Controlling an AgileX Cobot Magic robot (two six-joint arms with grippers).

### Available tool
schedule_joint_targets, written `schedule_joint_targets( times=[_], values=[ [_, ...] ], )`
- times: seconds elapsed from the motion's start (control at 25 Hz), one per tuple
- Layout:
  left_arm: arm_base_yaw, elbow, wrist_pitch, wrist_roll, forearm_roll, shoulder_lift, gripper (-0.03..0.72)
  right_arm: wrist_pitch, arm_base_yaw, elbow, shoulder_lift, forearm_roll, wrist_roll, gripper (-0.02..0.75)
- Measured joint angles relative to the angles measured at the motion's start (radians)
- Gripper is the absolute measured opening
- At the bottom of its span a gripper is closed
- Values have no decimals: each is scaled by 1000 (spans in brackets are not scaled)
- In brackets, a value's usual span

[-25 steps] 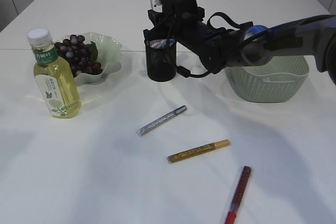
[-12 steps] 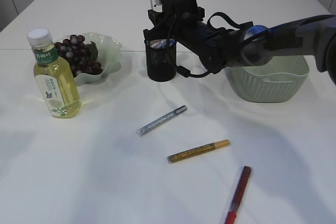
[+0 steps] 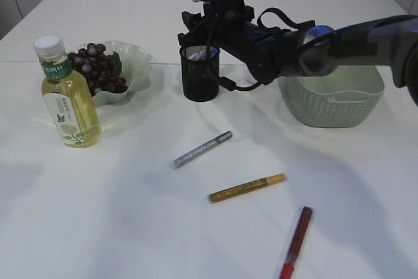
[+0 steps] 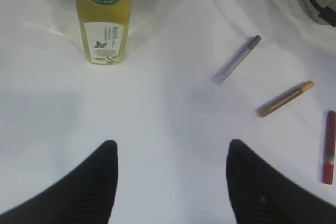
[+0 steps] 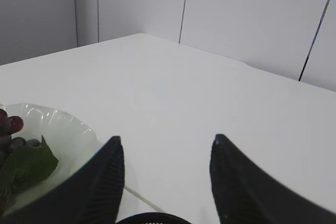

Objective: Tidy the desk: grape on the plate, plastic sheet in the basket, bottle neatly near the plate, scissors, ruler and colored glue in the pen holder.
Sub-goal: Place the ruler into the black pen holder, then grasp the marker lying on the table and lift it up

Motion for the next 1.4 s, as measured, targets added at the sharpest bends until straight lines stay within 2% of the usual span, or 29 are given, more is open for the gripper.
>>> schedule_joint_targets(
  times=[0.24,0.48,0.64,0.96,1.24,1.4],
  values=[
    [0,0,0,0,0,0,477,141,0,-53,-12,3,25,421],
    [0,0,0,0,0,0,477,339,0,-63,-130,28,29,421],
    [0,0,0,0,0,0,477,541,0,-65,-245,87,47,421],
    [0,0,22,0,3,0,477,1041,0,-65,-442,240,55,419],
    [0,0,49,0,4,0,477,1440,0,-66,-509,282,55,418],
    [0,0,53,0,6,0,477,1621,0,-66,-509,288,55,418]
  ],
)
